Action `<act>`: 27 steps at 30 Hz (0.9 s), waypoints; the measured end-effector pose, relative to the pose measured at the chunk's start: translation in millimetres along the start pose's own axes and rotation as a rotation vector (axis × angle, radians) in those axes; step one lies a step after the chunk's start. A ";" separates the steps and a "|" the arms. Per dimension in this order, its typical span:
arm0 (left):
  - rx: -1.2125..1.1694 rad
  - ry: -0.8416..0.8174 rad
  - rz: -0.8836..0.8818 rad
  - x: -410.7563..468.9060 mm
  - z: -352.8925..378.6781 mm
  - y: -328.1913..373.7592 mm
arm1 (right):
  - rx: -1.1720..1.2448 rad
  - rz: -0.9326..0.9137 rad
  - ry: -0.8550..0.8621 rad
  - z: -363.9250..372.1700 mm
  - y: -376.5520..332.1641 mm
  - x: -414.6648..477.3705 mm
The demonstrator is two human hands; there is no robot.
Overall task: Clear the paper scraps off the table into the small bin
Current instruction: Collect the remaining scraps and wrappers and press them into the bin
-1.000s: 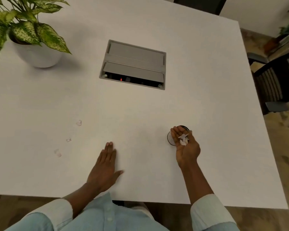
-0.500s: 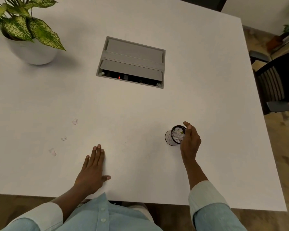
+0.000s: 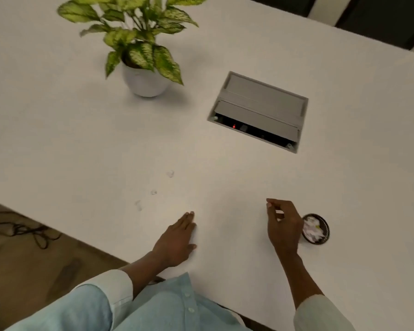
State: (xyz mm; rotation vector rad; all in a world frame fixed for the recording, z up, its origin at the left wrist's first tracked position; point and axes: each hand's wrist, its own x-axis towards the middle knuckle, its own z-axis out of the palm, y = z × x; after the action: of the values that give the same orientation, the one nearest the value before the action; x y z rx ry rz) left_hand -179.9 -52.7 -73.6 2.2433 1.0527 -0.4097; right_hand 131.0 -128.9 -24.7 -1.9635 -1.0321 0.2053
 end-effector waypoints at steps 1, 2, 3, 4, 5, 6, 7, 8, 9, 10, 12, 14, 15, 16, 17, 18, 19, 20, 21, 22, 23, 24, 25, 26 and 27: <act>-0.042 0.066 -0.021 -3.1 -3.8 -2.9 | 0.003 -0.012 -0.053 12.7 -8.0 1.0; -0.086 0.154 -0.058 -7.0 -7.0 -6.1 | 0.004 -0.023 -0.107 25.2 -15.3 2.5; -0.124 0.254 -0.113 -11.1 -9.4 -9.9 | 0.004 -0.029 -0.160 37.5 -22.2 4.3; -0.162 0.354 -0.183 -15.0 -11.2 -14.4 | 0.004 -0.025 -0.208 49.3 -28.6 5.9; -0.202 0.434 -0.265 -19.0 -12.6 -19.8 | 0.003 -0.017 -0.257 60.7 -34.9 7.2; -0.253 0.491 -0.358 -22.8 -14.5 -25.7 | 0.000 -0.017 -0.309 72.1 -41.2 8.1; -0.313 0.528 -0.447 -25.9 -16.9 -31.7 | -0.007 -0.022 -0.362 83.3 -47.0 8.8; -0.372 0.546 -0.524 -27.9 -20.1 -37.9 | -0.012 -0.028 -0.414 94.1 -52.4 9.5; -0.417 0.550 -0.581 -28.6 -23.2 -43.9 | -0.016 -0.030 -0.465 104.6 -57.8 10.4; -0.446 0.550 -0.622 -28.5 -26.0 -49.6 | -0.022 -0.030 -0.514 114.6 -63.3 11.5; -0.482 0.560 -0.669 -24.7 -31.4 -60.9 | -0.054 -0.032 -0.603 134.8 -75.6 14.8; -0.511 0.571 -0.690 -19.3 -36.5 -71.0 | -0.107 -0.046 -0.689 154.5 -87.9 17.8; -0.521 0.574 -0.698 -16.3 -39.2 -75.5 | -0.140 -0.058 -0.734 163.9 -93.6 20.1; -0.531 0.577 -0.708 -13.1 -42.2 -79.9 | -0.176 -0.070 -0.778 173.3 -98.8 22.9; -0.542 0.577 -0.717 -10.0 -45.1 -84.7 | -0.212 -0.078 -0.825 183.4 -103.4 26.0; -0.547 0.576 -0.721 -7.4 -47.8 -88.6 | -0.244 -0.080 -0.871 192.7 -107.6 28.8; -0.543 0.573 -0.720 -5.5 -50.4 -92.0 | -0.272 -0.083 -0.911 202.0 -111.7 31.6; -0.529 0.570 -0.717 -3.7 -53.2 -95.4 | -0.297 -0.091 -0.946 211.6 -115.7 34.2; -0.514 0.564 -0.712 -2.3 -55.9 -98.0 | -0.320 -0.107 -0.976 220.9 -119.1 36.4; -0.501 0.560 -0.708 -1.2 -58.0 -100.0 | -0.342 -0.130 -1.001 229.2 -122.0 37.6; -0.486 0.557 -0.705 0.1 -59.0 -102.4 | -0.362 -0.154 -1.020 237.8 -124.9 38.3; -0.478 0.556 -0.700 0.8 -59.3 -104.1 | -0.380 -0.173 -1.034 245.5 -127.3 38.8; -0.474 0.552 -0.697 1.1 -59.3 -105.5 | -0.397 -0.183 -1.047 252.7 -129.6 39.0; -0.476 0.551 -0.691 1.2 -58.9 -106.9 | -0.415 -0.192 -1.063 259.2 -131.5 38.6; -0.478 0.550 -0.682 1.2 -57.5 -108.9 | -0.435 -0.205 -1.080 265.2 -133.8 37.5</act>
State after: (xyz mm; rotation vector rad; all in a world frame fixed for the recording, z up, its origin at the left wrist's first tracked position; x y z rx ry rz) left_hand -262.4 38.7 -74.4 1.5451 1.9666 0.2057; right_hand -55.2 100.9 -71.6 -2.0894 -2.0825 1.0783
